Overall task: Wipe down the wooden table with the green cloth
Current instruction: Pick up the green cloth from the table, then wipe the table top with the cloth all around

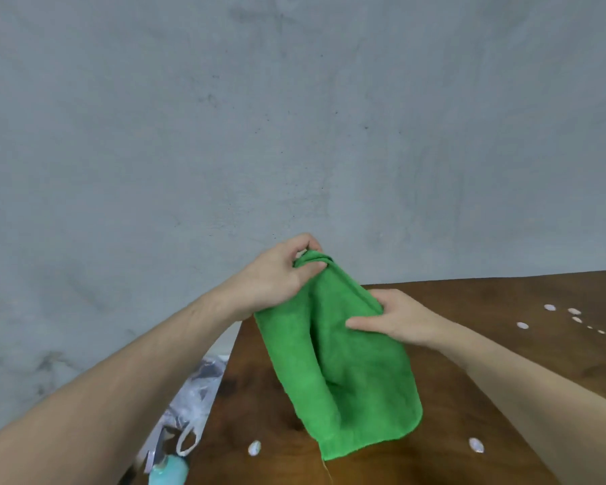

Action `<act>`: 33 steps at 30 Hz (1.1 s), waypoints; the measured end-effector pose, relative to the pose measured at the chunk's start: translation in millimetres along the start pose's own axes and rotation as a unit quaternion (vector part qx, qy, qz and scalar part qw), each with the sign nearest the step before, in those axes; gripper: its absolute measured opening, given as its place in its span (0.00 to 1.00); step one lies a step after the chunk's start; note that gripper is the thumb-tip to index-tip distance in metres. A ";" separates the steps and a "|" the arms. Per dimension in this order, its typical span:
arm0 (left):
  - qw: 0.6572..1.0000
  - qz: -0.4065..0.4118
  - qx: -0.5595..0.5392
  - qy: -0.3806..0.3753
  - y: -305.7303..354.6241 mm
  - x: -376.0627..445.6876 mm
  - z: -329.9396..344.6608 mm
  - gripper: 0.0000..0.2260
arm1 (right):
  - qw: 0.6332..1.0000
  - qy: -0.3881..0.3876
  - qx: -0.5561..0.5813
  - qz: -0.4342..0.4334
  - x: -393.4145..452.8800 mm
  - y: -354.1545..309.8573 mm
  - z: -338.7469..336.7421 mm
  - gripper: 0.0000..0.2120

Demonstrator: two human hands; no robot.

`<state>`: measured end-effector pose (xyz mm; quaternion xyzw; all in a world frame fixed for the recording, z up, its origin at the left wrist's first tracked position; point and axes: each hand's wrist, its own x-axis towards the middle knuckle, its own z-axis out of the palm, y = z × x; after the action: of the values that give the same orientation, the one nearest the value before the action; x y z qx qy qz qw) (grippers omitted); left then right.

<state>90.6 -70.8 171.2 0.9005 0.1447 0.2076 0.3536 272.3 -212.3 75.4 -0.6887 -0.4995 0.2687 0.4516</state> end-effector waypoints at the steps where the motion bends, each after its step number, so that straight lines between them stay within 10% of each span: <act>1: 1.000 -0.005 0.002 0.013 2.8 -4.0 -2.4 0.03 | 0.999 -0.035 -0.017 0.031 -9.6 6.1 -6.2 0.12; 7: 0.994 -0.049 -0.055 0.076 -2.5 -36.4 -17.4 0.04 | 0.992 -0.039 0.082 0.089 -55.9 39.9 -42.4 0.23; 13: 0.952 -0.199 -0.205 0.108 -28.2 -73.0 -10.9 0.05 | 0.973 -0.056 0.194 0.110 -57.2 22.4 -55.0 0.09; 20: 0.904 -0.337 -0.260 0.037 -82.1 -102.3 2.2 0.11 | 0.964 -0.139 -0.036 0.225 -20.9 14.8 -47.4 0.11; 27: 0.928 -0.341 -0.106 0.101 -183.1 -101.5 41.6 0.08 | 0.888 0.027 -0.443 0.118 36.7 66.4 33.8 0.17; 33: 0.954 -0.278 -0.094 0.057 -234.1 -95.7 31.5 0.05 | 0.944 -0.072 -0.321 -0.012 10.0 54.4 166.0 0.23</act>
<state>-4.5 37.8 -38.9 0.7739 0.3893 0.1644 0.4718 163.8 -149.4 -46.5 -0.7702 -0.5985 0.1372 0.1726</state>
